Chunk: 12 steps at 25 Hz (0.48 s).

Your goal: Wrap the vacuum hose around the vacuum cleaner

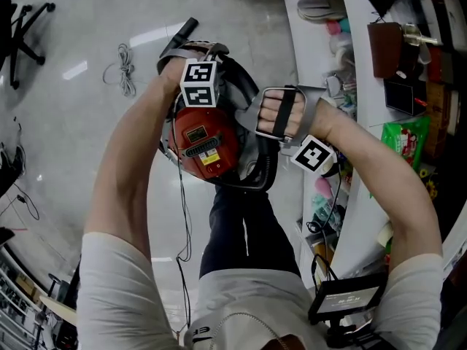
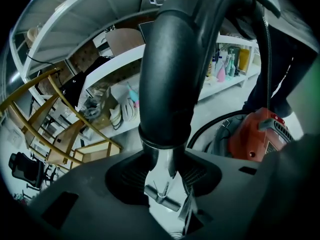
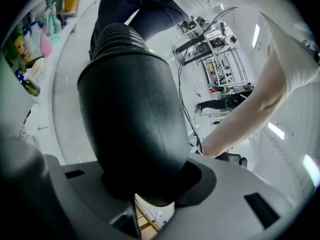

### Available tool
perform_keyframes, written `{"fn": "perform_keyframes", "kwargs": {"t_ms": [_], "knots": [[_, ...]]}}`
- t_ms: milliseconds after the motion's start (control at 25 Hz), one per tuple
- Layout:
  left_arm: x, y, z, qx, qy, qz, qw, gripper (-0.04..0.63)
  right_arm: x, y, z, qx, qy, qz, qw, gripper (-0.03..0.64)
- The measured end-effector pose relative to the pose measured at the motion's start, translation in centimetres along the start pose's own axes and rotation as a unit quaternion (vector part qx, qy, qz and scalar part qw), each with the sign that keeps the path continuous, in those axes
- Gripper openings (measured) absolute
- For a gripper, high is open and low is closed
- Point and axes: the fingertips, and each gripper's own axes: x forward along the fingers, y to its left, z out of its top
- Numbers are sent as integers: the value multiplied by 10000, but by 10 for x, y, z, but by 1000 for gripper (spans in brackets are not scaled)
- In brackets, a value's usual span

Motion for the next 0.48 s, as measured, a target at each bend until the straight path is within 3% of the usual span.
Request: {"fn": "perform_keyframes", "kwargs": {"t_ms": [280, 360, 480], "knots": [[2, 2, 7, -322, 78, -140, 9994, 167, -12, 9, -22, 676, 836, 21, 9942, 184], [4, 5, 10, -439, 100, -110, 9989, 167, -23, 16, -36, 971, 1147, 91, 9886, 218], [6, 12, 8, -622, 188, -11, 9979, 167, -50, 28, -58, 1584, 1687, 158, 9727, 218]]}}
